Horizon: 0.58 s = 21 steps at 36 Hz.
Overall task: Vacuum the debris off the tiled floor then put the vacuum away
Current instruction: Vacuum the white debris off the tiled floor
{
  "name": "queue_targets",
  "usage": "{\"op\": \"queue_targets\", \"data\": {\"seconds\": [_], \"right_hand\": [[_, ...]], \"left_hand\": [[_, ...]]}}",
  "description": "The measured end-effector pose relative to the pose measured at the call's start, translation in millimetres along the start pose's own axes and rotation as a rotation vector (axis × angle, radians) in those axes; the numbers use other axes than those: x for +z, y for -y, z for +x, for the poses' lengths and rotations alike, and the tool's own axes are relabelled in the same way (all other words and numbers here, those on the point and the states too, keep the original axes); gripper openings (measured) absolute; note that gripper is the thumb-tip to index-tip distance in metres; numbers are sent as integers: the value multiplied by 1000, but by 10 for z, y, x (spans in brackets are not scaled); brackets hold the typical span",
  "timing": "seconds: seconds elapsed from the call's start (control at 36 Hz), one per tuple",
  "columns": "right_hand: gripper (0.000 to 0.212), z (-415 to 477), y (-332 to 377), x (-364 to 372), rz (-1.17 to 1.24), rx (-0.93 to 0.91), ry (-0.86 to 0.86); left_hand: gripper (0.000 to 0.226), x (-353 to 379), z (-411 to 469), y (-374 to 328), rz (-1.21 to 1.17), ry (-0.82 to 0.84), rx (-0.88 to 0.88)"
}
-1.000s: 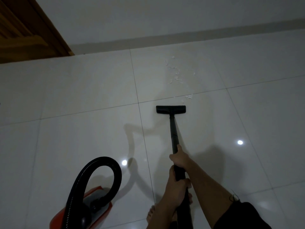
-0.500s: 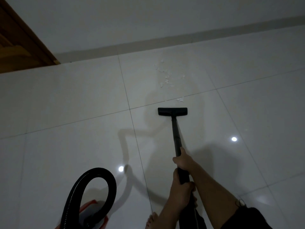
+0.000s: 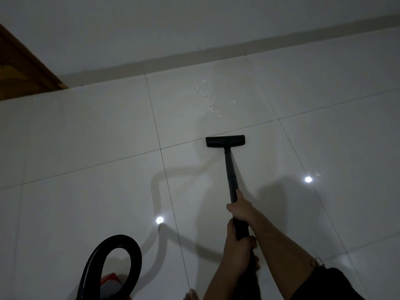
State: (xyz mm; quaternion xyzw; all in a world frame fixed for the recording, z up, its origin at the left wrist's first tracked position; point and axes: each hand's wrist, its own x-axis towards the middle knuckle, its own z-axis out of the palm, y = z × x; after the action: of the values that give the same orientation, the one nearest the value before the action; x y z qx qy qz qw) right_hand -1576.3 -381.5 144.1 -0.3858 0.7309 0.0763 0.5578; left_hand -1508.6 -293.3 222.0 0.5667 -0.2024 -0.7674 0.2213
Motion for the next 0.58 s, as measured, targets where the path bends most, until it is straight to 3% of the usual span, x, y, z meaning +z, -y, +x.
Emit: {"op": "queue_targets", "data": {"seconds": [0.58], "right_hand": [[77, 410, 537, -531, -102, -64, 51]], "left_hand": [[54, 161, 503, -653, -68, -112, -32]]}}
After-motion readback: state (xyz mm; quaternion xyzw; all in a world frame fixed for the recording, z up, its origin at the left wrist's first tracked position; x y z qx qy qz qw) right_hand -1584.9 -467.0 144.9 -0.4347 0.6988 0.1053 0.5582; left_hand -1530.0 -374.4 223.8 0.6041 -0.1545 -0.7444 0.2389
